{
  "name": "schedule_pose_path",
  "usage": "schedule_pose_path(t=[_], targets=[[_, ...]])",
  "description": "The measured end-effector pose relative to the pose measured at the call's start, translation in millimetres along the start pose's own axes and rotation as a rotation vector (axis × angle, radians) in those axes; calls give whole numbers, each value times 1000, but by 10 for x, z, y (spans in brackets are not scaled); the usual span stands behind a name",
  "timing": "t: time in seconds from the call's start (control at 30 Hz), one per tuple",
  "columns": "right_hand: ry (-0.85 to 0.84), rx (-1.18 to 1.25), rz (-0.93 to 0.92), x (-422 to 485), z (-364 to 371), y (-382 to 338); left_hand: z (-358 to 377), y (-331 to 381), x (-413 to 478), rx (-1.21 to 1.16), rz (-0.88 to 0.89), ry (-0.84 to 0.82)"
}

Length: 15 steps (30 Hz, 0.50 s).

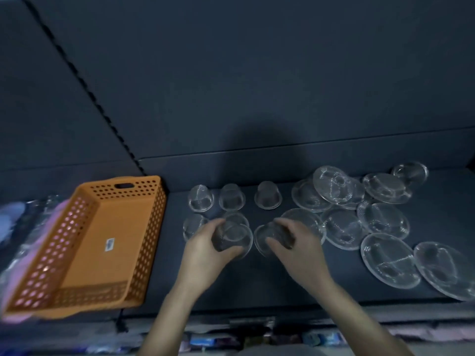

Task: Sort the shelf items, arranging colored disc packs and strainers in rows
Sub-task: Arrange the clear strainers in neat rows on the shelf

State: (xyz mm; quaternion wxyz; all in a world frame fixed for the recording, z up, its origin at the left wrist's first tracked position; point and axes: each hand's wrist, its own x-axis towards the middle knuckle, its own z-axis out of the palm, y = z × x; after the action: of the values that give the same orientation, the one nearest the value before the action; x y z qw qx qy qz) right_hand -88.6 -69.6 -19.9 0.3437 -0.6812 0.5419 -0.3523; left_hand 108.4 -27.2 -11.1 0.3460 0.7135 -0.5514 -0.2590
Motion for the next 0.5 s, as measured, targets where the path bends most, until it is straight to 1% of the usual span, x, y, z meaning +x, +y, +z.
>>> schedule_pose_path(t=[0.3, 0.5], targets=[[-215, -218, -118, -157, 475, -53, -189, -451, -360, 127, -95, 32], [-252, -284, -176, -164, 675, -102, -254, -614, -322, 244, -122, 72]])
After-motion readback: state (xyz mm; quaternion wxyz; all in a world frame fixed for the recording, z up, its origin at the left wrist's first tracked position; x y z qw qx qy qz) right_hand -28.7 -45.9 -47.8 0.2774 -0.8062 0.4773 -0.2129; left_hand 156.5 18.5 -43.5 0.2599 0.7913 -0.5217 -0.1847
